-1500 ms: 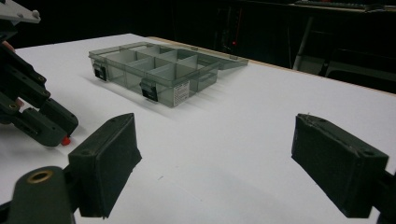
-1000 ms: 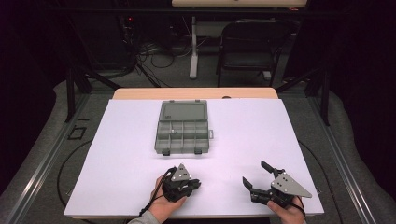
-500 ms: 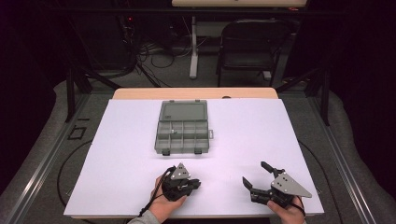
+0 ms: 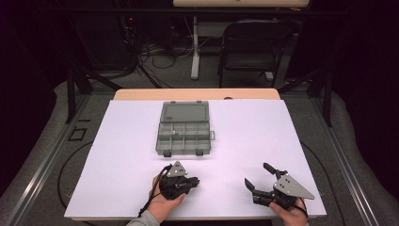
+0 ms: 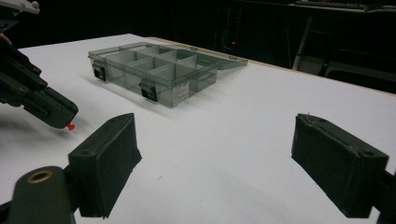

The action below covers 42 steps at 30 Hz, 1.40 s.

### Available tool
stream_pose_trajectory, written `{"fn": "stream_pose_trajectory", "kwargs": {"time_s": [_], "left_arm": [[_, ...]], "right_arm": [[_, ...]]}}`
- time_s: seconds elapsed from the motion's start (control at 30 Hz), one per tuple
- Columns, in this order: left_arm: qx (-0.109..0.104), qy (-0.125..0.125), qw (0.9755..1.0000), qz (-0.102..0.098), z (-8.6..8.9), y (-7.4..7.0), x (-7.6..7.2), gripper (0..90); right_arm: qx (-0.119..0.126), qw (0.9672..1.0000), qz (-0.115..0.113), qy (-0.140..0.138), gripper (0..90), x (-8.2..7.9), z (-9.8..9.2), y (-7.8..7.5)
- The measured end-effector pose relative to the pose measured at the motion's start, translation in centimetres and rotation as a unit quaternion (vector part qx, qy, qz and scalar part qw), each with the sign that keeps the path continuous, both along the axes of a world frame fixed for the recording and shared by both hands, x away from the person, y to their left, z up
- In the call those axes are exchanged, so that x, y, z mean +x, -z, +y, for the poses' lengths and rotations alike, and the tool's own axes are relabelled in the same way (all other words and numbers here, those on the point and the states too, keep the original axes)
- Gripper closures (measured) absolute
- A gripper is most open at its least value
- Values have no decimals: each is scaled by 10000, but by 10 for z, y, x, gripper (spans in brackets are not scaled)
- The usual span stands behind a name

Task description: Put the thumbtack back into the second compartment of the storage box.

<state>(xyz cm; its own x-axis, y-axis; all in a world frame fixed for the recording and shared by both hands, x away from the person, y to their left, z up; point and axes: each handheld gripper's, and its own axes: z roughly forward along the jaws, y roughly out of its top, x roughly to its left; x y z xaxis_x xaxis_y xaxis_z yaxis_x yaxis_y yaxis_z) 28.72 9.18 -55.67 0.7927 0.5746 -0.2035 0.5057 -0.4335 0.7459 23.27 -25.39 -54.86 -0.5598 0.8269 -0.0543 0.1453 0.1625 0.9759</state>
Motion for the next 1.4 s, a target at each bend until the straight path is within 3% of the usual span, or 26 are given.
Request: {"fn": "stream_pose_trajectory", "kwargs": {"time_s": [0.53,0.93,1.4], "left_arm": [[-218,-557,9982,-71,31,-16,17,839],[-256,-809,9963,-110,45,-23,25,840],[-308,-1034,9940,-204,53,-42,40,840]], "right_arm": [[13,10000,13,5,140,0,0,0],[7,10000,19,9,141,0,0,0],[22,10000,28,3,141,1,1,1]]}}
